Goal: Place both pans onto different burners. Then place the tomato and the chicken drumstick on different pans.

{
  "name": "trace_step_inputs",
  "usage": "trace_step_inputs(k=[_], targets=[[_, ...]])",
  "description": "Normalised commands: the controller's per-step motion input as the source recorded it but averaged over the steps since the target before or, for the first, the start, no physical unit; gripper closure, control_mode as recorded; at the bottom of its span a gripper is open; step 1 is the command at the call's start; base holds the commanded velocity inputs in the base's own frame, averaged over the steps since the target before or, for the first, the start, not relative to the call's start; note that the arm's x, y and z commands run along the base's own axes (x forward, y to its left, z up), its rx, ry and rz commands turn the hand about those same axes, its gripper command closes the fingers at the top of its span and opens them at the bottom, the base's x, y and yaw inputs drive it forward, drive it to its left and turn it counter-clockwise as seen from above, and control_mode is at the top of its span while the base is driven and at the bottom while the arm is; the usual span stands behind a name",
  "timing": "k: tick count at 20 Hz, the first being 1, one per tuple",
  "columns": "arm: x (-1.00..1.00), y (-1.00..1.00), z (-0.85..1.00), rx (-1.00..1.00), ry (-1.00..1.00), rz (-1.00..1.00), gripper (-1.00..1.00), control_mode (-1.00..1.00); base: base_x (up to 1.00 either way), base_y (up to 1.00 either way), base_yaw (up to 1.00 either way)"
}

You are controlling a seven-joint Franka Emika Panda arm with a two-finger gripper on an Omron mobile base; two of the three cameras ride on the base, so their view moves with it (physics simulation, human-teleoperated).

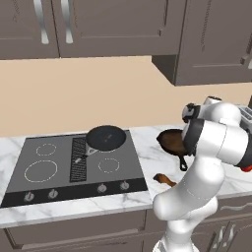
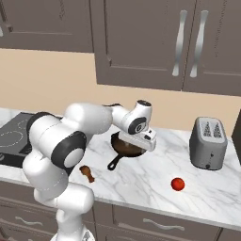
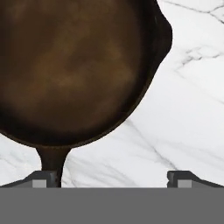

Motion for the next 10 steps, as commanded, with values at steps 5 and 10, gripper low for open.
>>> trace_step_inputs(k=[5, 10], targets=[[-0.02, 0.01, 0.00, 0.00, -0.03, 0.17, -1.00, -1.00, 0.00, 0.00, 0.00], [-0.08, 0.09, -0.09, 0.00, 0.02, -0.01, -1.00, -1.00, 0.00, 0.00, 0.00]])
